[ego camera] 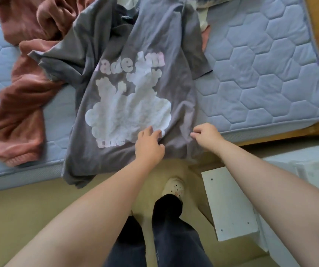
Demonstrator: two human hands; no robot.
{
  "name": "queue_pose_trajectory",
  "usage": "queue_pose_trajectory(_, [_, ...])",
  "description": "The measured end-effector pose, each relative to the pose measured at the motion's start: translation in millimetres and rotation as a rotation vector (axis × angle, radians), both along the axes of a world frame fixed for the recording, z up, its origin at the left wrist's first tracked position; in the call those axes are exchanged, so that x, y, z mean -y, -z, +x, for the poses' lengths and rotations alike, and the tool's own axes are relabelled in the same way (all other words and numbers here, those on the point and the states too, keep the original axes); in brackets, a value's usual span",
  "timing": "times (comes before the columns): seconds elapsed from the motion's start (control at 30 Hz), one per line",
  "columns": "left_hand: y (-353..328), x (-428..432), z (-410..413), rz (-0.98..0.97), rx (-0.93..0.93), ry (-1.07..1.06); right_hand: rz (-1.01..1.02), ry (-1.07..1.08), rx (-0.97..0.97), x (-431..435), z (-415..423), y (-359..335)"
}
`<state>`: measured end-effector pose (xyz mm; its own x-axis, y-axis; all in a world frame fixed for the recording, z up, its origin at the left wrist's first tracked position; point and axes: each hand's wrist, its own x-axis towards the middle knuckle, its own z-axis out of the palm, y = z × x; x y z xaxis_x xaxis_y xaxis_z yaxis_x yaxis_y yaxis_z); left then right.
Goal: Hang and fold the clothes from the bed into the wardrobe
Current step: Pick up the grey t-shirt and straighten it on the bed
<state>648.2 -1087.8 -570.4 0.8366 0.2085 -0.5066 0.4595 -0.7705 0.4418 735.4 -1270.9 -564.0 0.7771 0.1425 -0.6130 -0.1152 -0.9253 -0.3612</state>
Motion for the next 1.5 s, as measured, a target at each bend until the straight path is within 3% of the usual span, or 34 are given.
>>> queue_pose_trajectory(0.1, [-3.2,6.5,2.5,0.001,-0.012,0.131,-0.12,0.217,0.113,40.7,7.5,-7.5])
queue_pose_trajectory(0.2, [-5.2,13.3,3.4,0.041,-0.082,0.294,-0.369,0.145,0.062,56.0,-2.2,-10.2])
queue_pose_trajectory(0.3, [-4.7,16.8,3.3,0.074,-0.15,0.345,-0.178,0.102,0.323,35.9,-3.3,-12.9])
queue_pose_trajectory(0.33, [-4.4,16.3,3.1,0.069,-0.174,0.354,-0.121,0.095,0.311,29.7,-1.3,-11.9])
queue_pose_trajectory(0.4, [-2.9,13.2,2.4,0.042,-0.218,0.382,-0.171,0.137,0.1,26.3,3.8,-3.7])
queue_pose_trajectory(0.5, [-2.1,4.7,4.1,-0.039,-0.269,0.4,-0.338,0.531,-0.033,42.6,7.8,-3.2])
queue_pose_trajectory(0.53, [-2.8,0.8,4.9,-0.077,-0.281,0.382,-0.41,0.582,-0.013,46.4,6.7,-6.2])
queue_pose_trajectory(0.6, [-6.0,-6.9,4.2,-0.137,-0.271,0.313,-0.527,0.415,0.072,42.3,1.3,-10.5])
queue_pose_trajectory(0.67, [-9.0,-17.2,2.6,-0.129,-0.207,0.233,-0.379,0.23,0.238,28.9,-3.1,-9.0])
queue_pose_trajectory(0.77, [-10.9,-44.1,4.9,-0.021,-0.097,0.112,-0.152,0.173,0.255,-9.8,7.0,-9.3])
queue_pose_trajectory(0.97, [-10.4,-125.2,35.5,0.177,0.218,-0.412,-0.137,0.168,0.338,-78.2,48.3,1.6])
queue_pose_trajectory(1.03, [-7.1,-154.6,55.0,0.187,0.168,-0.578,-0.154,0.147,0.361,-90.0,61.6,5.2])
queue_pose_trajectory(1.1, [-4.0,-177.2,73.0,0.112,-0.002,-0.68,-0.212,0.06,0.38,-94.7,68.7,9.2])
queue_pose_trajectory(1.2, [-1.3,-198.2,90.4,0.142,-0.222,-0.535,-0.327,-0.019,0.329,-94.6,73.6,15.3])
queue_pose_trajectory(1.27, [-3.6,-207.7,96.7,0.178,-0.253,-0.436,-0.41,-0.012,0.238,-97.4,75.3,16.9])
queue_pose_trajectory(1.37, [-6.9,-228.1,90.7,0.186,-0.25,-0.535,-0.477,0.037,0.148,-105.0,78.3,15.8])
queue_pose_trajectory(1.43, [-11.9,-238.6,81.2,0.245,-0.284,-0.573,-0.459,0.075,0.109,-107.9,81.9,11.2])
queue_pose_trajectory(1.5, [-18.3,-237.4,80.3,0.326,-0.257,-0.392,-0.331,0.219,0.095,-108.1,90.0,4.9])
